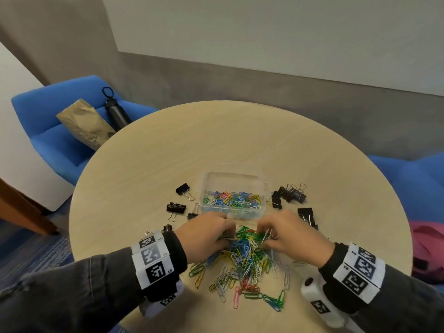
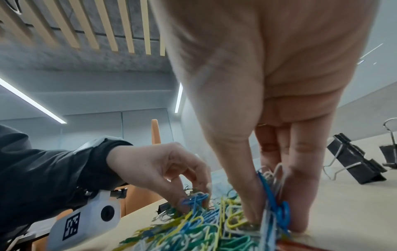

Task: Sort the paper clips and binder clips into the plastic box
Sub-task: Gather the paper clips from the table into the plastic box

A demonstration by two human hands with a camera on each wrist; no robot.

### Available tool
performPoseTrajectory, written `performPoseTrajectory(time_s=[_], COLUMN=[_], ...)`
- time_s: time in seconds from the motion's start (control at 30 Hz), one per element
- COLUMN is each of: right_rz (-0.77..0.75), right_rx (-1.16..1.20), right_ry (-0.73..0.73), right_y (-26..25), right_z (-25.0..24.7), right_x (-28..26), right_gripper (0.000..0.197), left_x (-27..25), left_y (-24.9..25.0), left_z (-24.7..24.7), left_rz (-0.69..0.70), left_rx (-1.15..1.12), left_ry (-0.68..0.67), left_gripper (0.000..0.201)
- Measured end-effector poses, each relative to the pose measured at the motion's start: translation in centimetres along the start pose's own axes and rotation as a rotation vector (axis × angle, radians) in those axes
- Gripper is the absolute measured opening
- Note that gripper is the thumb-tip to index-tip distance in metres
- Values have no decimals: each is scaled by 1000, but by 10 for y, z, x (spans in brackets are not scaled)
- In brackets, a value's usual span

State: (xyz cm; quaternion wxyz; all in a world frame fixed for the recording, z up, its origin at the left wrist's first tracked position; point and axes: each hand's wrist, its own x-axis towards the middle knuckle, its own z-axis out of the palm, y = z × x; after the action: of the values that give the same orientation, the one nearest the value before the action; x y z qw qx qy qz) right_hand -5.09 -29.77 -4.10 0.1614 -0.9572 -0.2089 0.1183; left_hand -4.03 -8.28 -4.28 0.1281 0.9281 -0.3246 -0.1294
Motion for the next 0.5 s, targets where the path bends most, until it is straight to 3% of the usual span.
performPoseTrajectory(time_s=[0.3, 0.5], right_rz=[55, -7], right_rx=[244, 369], right_ry=[134, 442], right_y=[4, 0], right_z=[-32, -56], right_x=[6, 34], right_gripper=[15, 14], left_x=[1, 6], left_y=[-4, -1], left_z=[-9, -35], left_rz=[-11, 14], left_rx=[-114, -156], left_ry=[67, 141], left_gripper=[12, 13])
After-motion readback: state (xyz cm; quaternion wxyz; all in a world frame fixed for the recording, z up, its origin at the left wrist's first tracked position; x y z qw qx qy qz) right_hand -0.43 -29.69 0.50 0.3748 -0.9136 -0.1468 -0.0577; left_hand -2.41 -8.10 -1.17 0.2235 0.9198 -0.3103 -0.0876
